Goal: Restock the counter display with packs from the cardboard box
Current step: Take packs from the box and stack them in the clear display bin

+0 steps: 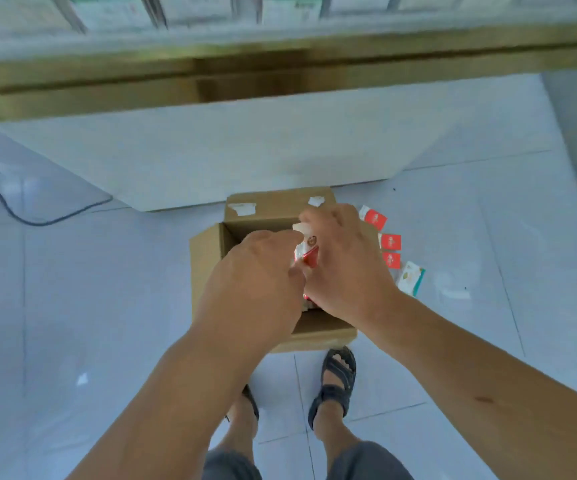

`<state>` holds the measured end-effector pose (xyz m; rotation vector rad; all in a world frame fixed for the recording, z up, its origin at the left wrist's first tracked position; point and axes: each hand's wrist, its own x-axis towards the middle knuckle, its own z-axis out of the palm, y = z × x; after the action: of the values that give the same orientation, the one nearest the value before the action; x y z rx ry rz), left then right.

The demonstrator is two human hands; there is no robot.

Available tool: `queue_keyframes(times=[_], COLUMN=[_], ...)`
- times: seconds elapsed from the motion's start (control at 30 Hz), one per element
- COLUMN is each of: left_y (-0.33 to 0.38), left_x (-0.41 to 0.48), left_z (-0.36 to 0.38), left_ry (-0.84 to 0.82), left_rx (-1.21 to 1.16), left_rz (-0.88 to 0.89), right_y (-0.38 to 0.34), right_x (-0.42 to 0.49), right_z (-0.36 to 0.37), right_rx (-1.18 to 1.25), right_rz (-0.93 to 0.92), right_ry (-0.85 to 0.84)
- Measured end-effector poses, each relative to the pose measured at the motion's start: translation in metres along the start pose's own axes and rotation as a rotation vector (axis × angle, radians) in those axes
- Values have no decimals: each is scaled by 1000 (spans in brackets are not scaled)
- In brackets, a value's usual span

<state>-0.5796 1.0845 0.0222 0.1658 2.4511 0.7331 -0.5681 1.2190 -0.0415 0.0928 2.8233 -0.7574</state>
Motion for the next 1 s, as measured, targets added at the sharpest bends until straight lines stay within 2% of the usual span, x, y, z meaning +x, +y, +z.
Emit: queue_keyframes(times=[0.3,0.4,0.53,0.77,1.0], left_y=[123,154,183,220,250], left_x=[-105,-132,-163,-194,-193], left_z=[-187,-238,-295,-377,-422], left_ry=[293,388,467,552,630], left_rx=[78,74,46,77,132], left_rz=[208,262,339,421,355], right_y=[-124,-162,-204,-264,-279], right_x=[-48,-60,-72,-72,-38], right_z=[-225,-278,-337,-431,-483], right_rx=[242,242,236,346,570], right_rz=[-89,-167,-211,-170,-213], right_ry=[313,465,552,626,487])
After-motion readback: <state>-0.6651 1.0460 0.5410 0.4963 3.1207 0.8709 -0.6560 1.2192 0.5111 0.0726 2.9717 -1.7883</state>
